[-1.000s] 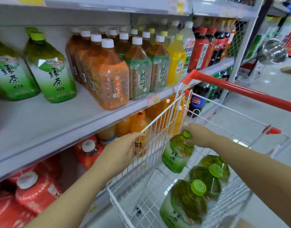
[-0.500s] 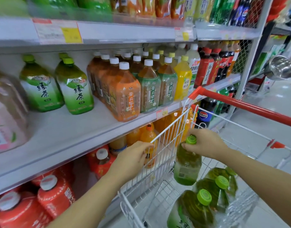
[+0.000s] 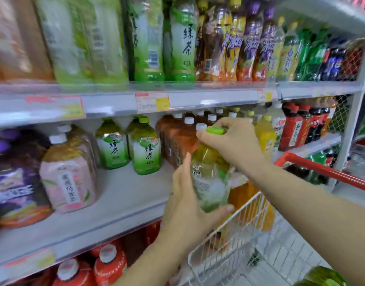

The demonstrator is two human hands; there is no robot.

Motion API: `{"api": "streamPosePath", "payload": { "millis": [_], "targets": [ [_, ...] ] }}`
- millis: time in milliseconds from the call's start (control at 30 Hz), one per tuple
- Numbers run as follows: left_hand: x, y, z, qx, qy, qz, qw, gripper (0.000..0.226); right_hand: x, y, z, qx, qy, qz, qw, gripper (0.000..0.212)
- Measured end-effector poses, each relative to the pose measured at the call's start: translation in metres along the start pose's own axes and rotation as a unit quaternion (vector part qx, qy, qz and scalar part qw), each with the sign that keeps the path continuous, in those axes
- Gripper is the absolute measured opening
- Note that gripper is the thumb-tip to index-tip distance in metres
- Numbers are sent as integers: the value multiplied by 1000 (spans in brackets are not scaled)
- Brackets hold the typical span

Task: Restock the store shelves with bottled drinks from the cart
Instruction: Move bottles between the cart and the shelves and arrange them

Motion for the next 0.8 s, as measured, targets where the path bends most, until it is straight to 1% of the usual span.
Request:
{"api": "streamPosePath", "payload": {
  "millis": [67,133,200,267,300,333,400,467,533,567,633,700,800],
  "targets": [
    [-1,-7,17,-40,89,-23,995,116,1,-18,-24,-21,-8,7,1000,33],
    [-1,-22,37,-63,155,-45,985,106,2,-32,-45,-41,-33,28,998,32],
    [-2,-37,58,-64,187,-48,979,100,3,-37,-62,-76,-94,55,991,30],
    [-4,-52,77,-63,204,-44,976,99,1,-31,-71,-88,-145,70,983,29],
    [-6,-60,84,-58,213,-32,975,99,-3,-20,-74,-71,-146,68,984,32],
    [-9,-69,91,-52,221,-18,974,98,-10,-6,-76,-27,-131,63,989,36],
    [-18,-85,103,-48,237,1,970,96,-23,28,-82,122,-97,43,987,48],
    [-27,-97,111,-38,241,17,970,97,-31,57,-92,225,-110,11,968,64],
    [-36,-107,117,-11,241,40,970,98,-33,78,-106,271,-145,4,952,74],
    [-40,-113,119,0,239,51,970,99,-32,86,-112,286,-152,9,946,76],
    [-47,-123,120,8,222,68,973,101,-31,94,-118,306,-134,24,942,74],
    [-51,-132,114,12,185,73,980,102,-30,96,-119,313,-107,33,943,72],
    [-56,-140,101,31,125,74,989,103,-30,98,-119,323,-95,45,941,72]
  ]
}}
Point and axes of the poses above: each hand's wrist, its own x-axis away from the middle knuckle, its own z-axis out of the back of the hand, y = z × x, the point moved 5 cm from there along -x, towards the middle knuckle, and after that the axes turned 5 degrees about x, right-handed, at the moved point
